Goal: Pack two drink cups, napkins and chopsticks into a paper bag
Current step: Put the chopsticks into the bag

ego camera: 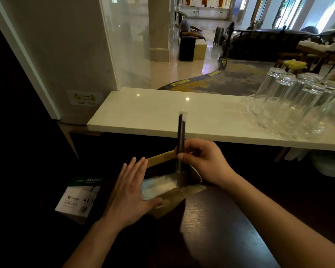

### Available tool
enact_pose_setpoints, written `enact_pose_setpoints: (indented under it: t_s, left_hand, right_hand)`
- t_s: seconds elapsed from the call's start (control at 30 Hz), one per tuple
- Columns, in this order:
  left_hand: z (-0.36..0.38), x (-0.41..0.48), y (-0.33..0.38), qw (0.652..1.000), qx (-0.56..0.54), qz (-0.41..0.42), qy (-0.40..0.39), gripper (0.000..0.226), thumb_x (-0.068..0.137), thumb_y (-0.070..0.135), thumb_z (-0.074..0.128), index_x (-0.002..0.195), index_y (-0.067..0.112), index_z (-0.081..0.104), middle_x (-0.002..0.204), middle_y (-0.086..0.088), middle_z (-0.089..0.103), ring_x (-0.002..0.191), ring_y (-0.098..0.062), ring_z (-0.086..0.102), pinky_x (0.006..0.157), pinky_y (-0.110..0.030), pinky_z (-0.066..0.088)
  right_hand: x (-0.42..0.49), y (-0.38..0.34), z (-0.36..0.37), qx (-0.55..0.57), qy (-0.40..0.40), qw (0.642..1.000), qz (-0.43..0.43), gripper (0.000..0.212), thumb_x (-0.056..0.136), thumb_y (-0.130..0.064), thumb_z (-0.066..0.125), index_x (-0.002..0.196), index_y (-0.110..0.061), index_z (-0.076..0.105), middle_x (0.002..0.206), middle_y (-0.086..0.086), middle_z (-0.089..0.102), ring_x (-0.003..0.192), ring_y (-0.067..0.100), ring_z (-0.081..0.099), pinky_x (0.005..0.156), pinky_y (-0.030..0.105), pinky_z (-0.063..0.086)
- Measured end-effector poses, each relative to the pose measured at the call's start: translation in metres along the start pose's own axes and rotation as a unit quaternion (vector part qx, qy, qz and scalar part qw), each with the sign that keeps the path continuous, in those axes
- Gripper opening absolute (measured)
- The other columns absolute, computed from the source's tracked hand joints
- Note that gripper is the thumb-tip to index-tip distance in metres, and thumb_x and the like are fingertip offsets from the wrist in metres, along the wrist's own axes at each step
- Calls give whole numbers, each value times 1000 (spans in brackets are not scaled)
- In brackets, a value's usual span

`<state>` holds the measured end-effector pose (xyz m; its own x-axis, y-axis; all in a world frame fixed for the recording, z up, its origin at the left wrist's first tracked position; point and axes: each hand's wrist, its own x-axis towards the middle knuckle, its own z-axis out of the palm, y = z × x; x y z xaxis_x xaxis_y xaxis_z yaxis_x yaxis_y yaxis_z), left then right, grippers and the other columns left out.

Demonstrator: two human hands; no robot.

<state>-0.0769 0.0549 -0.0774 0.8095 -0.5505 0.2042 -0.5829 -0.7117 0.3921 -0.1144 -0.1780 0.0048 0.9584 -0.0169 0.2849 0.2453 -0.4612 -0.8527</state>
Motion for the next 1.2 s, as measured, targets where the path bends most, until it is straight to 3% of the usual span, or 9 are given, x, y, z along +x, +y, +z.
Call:
enact_pose_setpoints:
  t_s: [0.13,0.27,0.47,0.6,0.73,0.83,0.9,1.2]
  left_hand:
    - [-3,-2,2,1000,1,-12,1,114,72,67,66,152,28,-5,157,15,-11,137,6,-29,112,-21,-21]
    - [-8,-6,5,999,-24,-29,9,113,72,61,72,149,30,-6,148,20,-18,123,17,-40,106,-13,-23]
    - [-12,-9,-1,996,-64,-62,-3,113,69,62,74,148,38,-4,139,34,-25,119,23,-38,112,-27,-4]
    - [-12,-10,-5,994,-74,-78,-4,115,68,65,73,150,40,-3,146,31,-22,123,19,-36,113,-27,-2]
    - [-12,-10,-3,995,-60,-73,-10,114,70,63,73,148,40,-6,142,33,-25,119,22,-38,110,-25,-4]
    - [-10,-11,-7,995,-51,-85,-9,117,68,67,71,149,40,-9,151,26,-23,129,10,-36,111,-26,-4]
    - [-9,-11,-9,995,-49,-83,-9,117,69,67,71,150,40,-9,151,25,-23,128,11,-37,111,-25,-5]
    - [-1,-16,-15,995,-36,-87,-13,117,68,69,69,148,43,-12,151,26,-27,129,10,-38,111,-26,-6]
  right_hand:
    - [13,9,5,-161,-60,985,-14,11,86,-17,69,96,-24,71,80,-8,68,75,8,65,73,35,55]
    - [22,17,7,-323,-171,929,-49,20,87,-24,65,107,-22,68,98,-4,69,90,16,63,78,33,50]
    - [27,32,28,-460,-288,839,-47,17,87,-19,58,99,-22,68,94,-1,71,88,21,67,77,37,57]
    - [28,34,42,-503,-330,798,-31,23,89,-17,58,109,-19,67,104,2,70,95,23,66,81,38,56]
    - [29,47,63,-502,-329,799,-17,25,88,-15,58,110,-21,67,102,3,70,93,26,67,78,40,57]
    - [34,58,71,-482,-325,814,12,28,88,-18,60,115,-21,66,104,5,70,94,27,66,77,40,56]
    - [37,66,74,-478,-326,815,19,28,88,-19,61,116,-21,66,104,5,70,94,28,66,75,39,55]
    - [41,80,81,-456,-329,827,16,30,89,-18,63,119,-21,65,112,4,69,101,26,64,82,42,56]
